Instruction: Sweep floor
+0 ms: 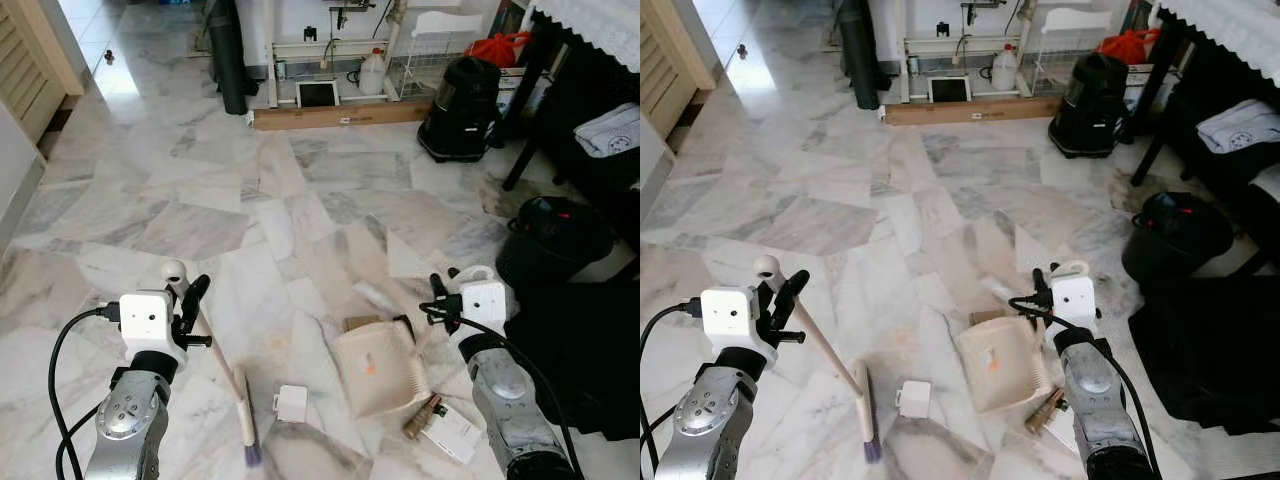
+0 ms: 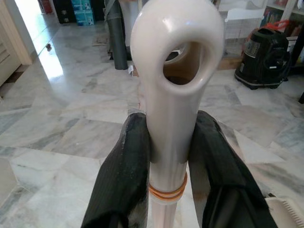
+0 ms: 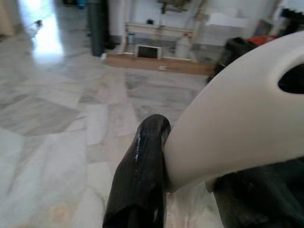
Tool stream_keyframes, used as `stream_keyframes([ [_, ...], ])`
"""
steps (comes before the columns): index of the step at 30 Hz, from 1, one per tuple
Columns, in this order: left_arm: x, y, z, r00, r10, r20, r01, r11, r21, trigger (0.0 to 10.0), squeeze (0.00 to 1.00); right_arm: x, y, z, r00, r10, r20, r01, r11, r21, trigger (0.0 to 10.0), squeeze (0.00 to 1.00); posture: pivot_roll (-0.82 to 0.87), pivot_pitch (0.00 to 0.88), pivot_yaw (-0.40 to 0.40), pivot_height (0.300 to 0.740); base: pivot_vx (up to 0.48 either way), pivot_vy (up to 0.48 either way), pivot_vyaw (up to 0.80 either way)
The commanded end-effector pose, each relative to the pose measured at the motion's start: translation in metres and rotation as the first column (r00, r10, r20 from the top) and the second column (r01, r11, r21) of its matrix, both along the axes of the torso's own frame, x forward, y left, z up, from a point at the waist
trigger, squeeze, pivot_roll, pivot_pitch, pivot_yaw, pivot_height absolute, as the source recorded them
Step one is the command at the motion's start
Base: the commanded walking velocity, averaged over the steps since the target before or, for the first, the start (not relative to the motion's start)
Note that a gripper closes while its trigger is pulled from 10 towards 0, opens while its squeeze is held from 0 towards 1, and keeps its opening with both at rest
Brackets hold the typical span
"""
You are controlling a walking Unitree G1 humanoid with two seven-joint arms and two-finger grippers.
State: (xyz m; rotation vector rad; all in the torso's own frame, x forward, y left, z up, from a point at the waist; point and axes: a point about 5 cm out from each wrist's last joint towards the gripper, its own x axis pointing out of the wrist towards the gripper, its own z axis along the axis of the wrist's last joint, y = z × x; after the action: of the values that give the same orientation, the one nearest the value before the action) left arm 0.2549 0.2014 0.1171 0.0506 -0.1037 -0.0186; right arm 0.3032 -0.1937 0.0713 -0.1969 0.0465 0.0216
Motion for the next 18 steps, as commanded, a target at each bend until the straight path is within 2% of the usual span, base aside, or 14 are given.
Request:
stream_keyframes([
  [1,0.001,0.003,0.009,0.999,0.002,0.046,-0.003,1.0,0.029,10.0,0.0,0.0,0.005,-0.003,1.0,-0.003,-0.003,0.004,1.0,0.023,10.0,0.0,0.01,0.123,-0.001,0.74,0.0,0.0,0.0],
  [3,0.001,0.003,0.009,0.999,0.002,0.047,-0.004,0.999,0.032,10.0,0.0,-0.001,0.005,-0.004,1.0,-0.006,-0.008,0.006,1.0,0.024,10.0,0.0,0.01,0.123,-0.001,0.74,0.0,0.0,0.0],
  [6,0.007,0.002,0.012,0.998,-0.008,0.062,0.003,0.997,0.075,10.0,0.0,-0.003,0.003,-0.01,0.997,-0.067,-0.035,0.069,0.996,0.055,10.0,0.0,0.0,0.124,0.003,0.74,0.0,0.0,0.0],
  [10,0.019,-0.001,0.017,0.995,-0.004,0.097,-0.003,0.997,0.078,10.0,0.0,-0.005,0.0,-0.016,0.989,-0.127,-0.07,0.133,0.987,0.086,10.0,0.0,0.0,0.124,0.004,0.74,0.0,0.0,0.0],
  [18,0.036,-0.005,0.022,0.992,-0.035,0.12,0.026,0.997,0.077,10.0,0.0,-0.009,-0.007,-0.021,0.98,-0.176,-0.089,0.182,0.981,0.064,10.0,0.0,-0.02,0.125,0.008,0.74,0.0,0.0,0.0],
])
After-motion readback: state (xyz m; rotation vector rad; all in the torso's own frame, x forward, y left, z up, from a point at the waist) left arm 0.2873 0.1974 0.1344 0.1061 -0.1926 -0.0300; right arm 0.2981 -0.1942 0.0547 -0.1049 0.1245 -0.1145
